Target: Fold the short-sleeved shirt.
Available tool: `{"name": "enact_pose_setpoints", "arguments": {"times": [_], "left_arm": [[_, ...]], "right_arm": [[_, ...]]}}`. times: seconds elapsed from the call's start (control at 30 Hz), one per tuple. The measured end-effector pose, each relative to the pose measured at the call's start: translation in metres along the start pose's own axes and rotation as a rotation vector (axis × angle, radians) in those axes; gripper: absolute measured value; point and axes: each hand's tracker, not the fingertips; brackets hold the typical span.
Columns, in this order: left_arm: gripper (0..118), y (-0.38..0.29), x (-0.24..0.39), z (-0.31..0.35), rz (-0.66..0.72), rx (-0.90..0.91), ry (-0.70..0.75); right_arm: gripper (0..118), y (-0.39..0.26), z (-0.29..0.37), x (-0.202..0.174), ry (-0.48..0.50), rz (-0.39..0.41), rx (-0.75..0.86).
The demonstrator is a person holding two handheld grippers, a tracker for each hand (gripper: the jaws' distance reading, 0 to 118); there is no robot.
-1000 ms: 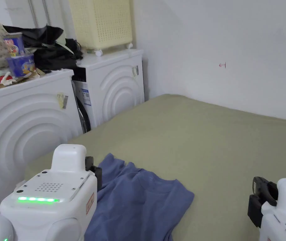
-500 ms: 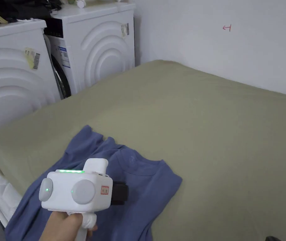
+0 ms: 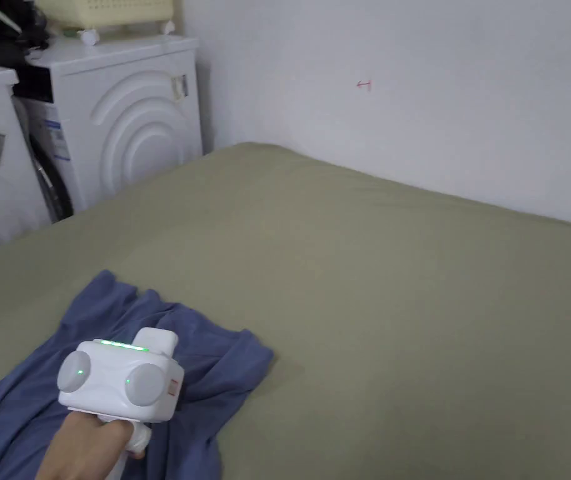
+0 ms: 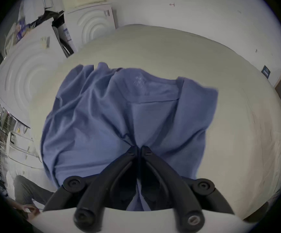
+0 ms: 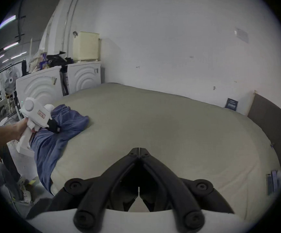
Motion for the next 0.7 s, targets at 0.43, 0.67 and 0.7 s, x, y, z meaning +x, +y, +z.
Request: {"name": "enact_pose_setpoints", "arguments": {"times": [0.43, 0.67, 0.7], "left_arm": [[1, 0.056, 0.253, 0.156, -0.275, 0.234, -0.4], [1, 0.03, 0.457, 0.22, -0.466, 0.254, -0.689], [1, 0.024, 0.481, 0.225, -0.481, 0.249, -0.737]], "right_arm": [[0, -0.022, 0.13, 0.11, -0.307, -0.045, 0.076], [0, -0.041, 0.158, 0.158, -0.441, -0.117, 0.047], [0, -0.042, 0.16, 0.165, -0.458, -0.123, 0.047]]}}
